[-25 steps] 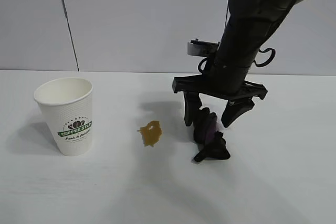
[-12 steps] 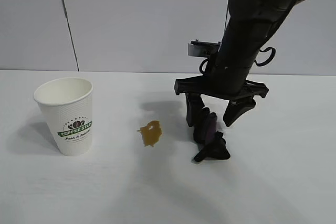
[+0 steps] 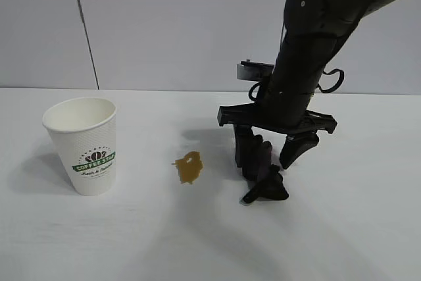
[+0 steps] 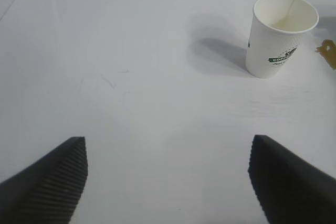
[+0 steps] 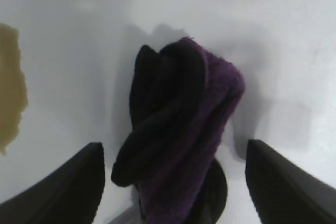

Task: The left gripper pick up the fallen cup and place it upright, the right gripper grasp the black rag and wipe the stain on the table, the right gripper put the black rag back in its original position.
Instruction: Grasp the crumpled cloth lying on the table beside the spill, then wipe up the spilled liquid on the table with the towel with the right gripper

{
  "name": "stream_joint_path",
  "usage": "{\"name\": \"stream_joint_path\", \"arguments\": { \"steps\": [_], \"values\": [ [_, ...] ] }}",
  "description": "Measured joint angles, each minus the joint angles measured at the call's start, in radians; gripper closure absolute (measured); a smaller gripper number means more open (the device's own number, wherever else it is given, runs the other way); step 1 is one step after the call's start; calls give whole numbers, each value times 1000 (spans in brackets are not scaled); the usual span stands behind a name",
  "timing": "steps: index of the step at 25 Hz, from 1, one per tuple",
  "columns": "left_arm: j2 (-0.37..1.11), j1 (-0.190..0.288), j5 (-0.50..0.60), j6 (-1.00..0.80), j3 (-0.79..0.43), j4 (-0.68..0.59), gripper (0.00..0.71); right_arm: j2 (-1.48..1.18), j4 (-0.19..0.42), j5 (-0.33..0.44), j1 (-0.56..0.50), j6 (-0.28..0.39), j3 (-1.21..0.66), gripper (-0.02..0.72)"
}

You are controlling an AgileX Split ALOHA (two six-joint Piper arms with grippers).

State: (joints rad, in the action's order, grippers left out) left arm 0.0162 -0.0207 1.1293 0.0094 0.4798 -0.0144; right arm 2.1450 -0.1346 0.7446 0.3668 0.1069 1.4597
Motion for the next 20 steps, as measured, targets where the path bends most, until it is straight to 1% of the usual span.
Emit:
{"name": "stream_joint_path", "arguments": {
  "steps": [2,3,5,6,9,14,18,20],
  "values": [
    [0,0,0,0,0,0,107,0,1,0,0,1,0,435],
    [0,0,0,0,0,0,107,0,3,0,0,1,0,514],
    [0,0,0,0,0,0,107,0,8,-2,0,1,2,608],
    [0,0,0,0,0,0,107,0,8,-2,0,1,1,622],
    [0,0,0,0,0,0,107,0,7,1,0,1,1,622],
    [0,0,0,0,0,0,107,-5,-21,57,0,-3,1,622],
    [0,0,0,0,0,0,107,-5,-85,85,0,-26,1,622],
    [0,0,0,0,0,0,107,-5,-133,90,0,-38,1,622]
  ]
}}
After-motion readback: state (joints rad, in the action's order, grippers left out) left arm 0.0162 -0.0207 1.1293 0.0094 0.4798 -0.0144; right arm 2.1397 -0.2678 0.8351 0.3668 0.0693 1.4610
